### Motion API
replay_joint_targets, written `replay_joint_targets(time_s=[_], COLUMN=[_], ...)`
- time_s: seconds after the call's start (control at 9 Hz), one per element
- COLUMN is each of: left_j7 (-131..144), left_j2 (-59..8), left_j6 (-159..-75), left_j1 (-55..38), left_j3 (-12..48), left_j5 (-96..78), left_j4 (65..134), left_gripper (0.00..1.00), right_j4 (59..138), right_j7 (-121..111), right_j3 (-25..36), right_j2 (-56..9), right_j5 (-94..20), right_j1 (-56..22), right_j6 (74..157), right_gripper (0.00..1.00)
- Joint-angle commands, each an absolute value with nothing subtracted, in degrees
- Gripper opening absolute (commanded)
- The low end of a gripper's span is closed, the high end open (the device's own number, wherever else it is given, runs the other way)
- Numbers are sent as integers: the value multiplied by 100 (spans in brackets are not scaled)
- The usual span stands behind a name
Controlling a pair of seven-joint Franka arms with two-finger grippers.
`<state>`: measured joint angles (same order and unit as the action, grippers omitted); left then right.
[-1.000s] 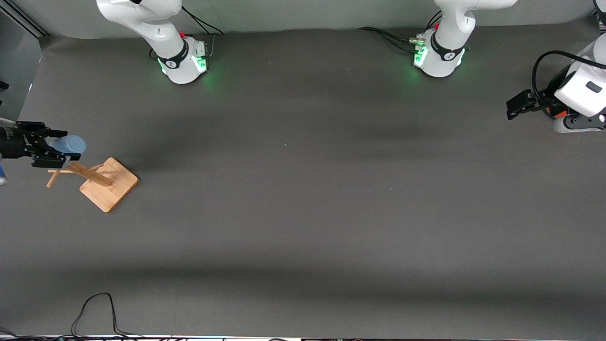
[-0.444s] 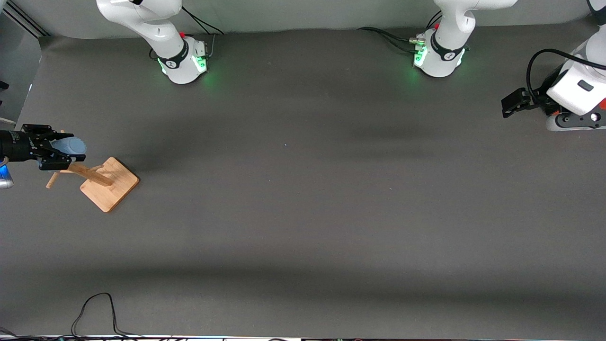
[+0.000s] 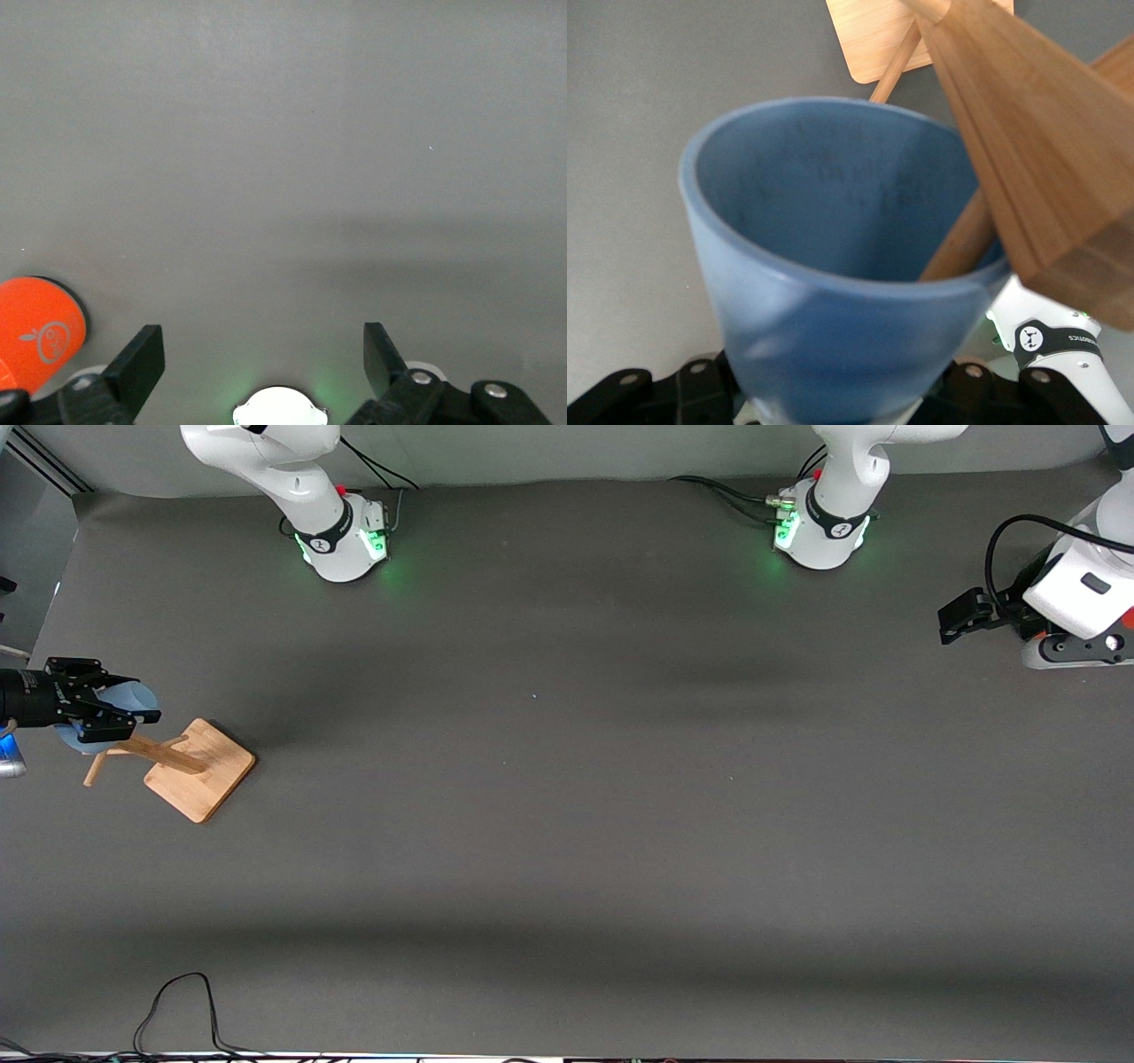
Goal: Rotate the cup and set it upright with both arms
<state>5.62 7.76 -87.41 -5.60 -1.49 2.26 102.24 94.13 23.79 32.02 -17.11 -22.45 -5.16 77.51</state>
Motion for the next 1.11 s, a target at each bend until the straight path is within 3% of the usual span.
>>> replay_joint_targets(time_s=[0.0, 0.22, 1.0], left_j7=[536, 536, 519], left_j2=[905, 905, 896], left_j6=[-8640, -8631, -8640], left_j1=[-563, -563, -554], left_j3=[-176, -176, -202], left_j5=[255, 255, 255], left_j4=[10222, 10213, 10222], left_gripper=[100, 100, 100], right_j4=[9299, 9281, 9219], right_j7=[2592, 2768, 2953], right_j3=[3234, 3217, 3216], right_j2=[-1740, -1705, -1661], right_j5=[-2487, -2610, -3318], right_j1=[-527, -597, -598], right_j6=[7664, 7646, 7216], right_gripper=[56, 48, 48])
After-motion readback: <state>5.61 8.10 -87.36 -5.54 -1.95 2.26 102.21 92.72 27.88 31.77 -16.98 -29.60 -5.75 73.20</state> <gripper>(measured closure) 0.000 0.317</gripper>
